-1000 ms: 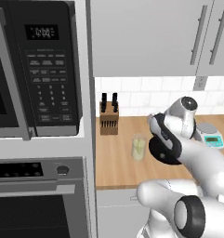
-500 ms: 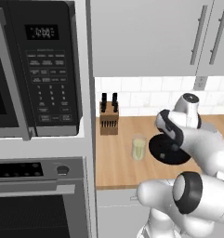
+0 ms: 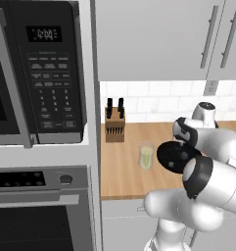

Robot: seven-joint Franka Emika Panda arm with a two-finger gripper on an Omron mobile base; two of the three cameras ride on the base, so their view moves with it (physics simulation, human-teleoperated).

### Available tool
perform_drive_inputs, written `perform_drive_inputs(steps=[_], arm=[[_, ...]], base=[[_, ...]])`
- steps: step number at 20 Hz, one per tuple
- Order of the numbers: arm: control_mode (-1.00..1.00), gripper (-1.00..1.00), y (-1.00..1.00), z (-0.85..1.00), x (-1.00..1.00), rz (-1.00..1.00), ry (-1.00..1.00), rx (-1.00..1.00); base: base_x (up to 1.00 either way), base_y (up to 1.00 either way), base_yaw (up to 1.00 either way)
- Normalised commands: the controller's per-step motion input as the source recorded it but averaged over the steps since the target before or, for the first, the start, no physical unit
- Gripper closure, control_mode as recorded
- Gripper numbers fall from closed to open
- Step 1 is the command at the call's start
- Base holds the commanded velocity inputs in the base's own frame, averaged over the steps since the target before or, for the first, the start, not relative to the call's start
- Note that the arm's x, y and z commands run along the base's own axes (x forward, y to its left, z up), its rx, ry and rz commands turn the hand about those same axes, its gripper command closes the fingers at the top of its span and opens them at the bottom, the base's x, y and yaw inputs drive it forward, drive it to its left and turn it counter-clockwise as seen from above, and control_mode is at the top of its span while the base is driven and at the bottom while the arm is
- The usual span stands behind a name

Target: Grab a lemon wedge from the fridge and one ice cube from the ice bowl, and put them in the glass of lemonade.

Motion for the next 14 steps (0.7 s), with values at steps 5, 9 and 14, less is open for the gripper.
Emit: perform_drive_inputs(steps=[5, 9, 14], arm=[[-1.0, -1.0, -0.09, -0.47, 0.0, 0.0, 0.14, 0.08], [-1.0, -1.0, -0.03, -0.21, 0.27, 0.0, 0.02, 0.02], [-1.0, -1.0, 0.0, -0.23, 0.45, 0.0, 0.02, 0.0]], base=[[0.0, 0.0, 0.0], [0.0, 0.0, 0.0], [0.0, 0.0, 0.0]])
